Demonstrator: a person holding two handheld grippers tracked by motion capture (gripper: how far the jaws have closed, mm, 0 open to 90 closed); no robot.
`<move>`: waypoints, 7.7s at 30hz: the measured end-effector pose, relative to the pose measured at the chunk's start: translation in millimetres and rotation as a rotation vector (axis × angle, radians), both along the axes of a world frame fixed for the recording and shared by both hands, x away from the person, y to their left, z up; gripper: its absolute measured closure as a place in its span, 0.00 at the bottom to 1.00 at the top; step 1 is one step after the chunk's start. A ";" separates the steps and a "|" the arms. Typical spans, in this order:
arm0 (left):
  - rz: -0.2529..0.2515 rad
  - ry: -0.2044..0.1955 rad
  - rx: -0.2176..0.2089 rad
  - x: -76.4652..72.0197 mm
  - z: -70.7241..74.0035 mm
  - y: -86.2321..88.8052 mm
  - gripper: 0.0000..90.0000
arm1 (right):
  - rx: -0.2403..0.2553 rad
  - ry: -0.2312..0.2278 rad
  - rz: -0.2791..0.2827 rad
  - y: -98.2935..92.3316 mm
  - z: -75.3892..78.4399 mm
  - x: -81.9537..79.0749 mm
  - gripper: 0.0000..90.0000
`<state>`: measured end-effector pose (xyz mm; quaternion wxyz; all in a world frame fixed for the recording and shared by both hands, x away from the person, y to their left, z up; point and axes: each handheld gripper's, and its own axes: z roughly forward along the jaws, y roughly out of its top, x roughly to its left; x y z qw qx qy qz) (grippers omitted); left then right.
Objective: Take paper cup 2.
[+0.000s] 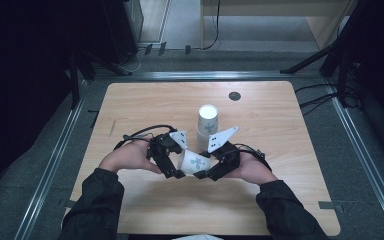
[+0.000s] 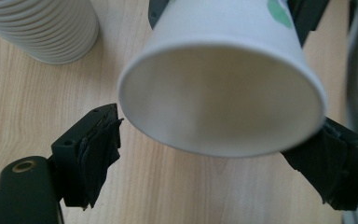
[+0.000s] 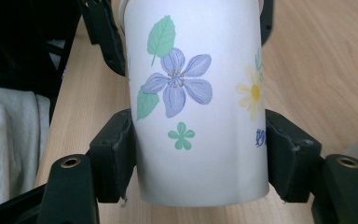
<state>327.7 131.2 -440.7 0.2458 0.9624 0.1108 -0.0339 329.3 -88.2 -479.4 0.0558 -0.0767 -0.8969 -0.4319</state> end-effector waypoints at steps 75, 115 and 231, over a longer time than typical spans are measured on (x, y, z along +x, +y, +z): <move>0.151 0.056 -0.447 -11.6 -16.2 20.6 0.27 | 0.084 0.067 0.001 -9.7 5.7 0.6 0.32; 0.036 -0.032 0.007 -10.6 9.1 -15.6 0.27 | 0.012 0.050 0.021 7.8 -11.7 -1.0 0.37; 0.443 -0.048 -0.346 11.1 9.4 112.7 0.28 | 0.003 0.026 -0.154 -14.2 -9.8 3.7 0.24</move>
